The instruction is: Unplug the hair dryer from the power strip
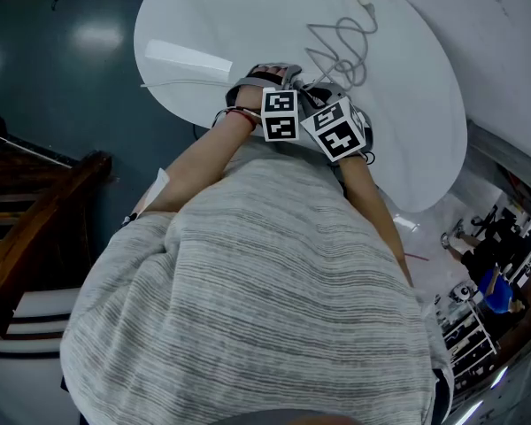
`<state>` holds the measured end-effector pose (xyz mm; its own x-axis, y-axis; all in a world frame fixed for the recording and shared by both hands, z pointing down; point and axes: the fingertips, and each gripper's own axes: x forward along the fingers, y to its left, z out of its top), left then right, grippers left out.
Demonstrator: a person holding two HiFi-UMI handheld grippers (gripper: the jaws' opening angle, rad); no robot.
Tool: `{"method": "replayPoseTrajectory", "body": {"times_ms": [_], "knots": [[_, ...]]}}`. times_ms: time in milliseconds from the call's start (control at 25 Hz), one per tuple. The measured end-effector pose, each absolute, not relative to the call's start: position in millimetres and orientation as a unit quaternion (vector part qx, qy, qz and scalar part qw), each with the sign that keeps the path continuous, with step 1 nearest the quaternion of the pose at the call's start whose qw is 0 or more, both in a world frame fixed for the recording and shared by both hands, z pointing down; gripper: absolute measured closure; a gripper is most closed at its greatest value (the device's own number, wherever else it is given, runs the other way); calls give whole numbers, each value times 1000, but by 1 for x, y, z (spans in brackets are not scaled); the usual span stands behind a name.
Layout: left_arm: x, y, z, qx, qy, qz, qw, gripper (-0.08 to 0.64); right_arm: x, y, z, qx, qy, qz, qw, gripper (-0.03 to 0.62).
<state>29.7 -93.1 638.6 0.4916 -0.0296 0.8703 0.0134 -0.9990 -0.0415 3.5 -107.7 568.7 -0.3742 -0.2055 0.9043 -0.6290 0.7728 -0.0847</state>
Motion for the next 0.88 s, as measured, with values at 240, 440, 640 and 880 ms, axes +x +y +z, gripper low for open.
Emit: {"method": "replayPoseTrajectory", "body": {"times_ms": [240, 440, 640, 880], "knots": [[30, -93, 637, -863, 3, -504, 22, 100, 2, -113, 552, 279, -816, 220, 456, 557], [27, -92, 639, -863, 3, -506, 21, 100, 17, -154, 487, 313, -828, 191, 425, 557], [30, -93, 640, -862, 3, -507, 21, 100, 49, -157, 466, 345, -826, 215, 390, 556], [28, -93, 641, -861, 4, -508, 20, 100, 75, -146, 469, 370, -821, 240, 363, 555]]}}
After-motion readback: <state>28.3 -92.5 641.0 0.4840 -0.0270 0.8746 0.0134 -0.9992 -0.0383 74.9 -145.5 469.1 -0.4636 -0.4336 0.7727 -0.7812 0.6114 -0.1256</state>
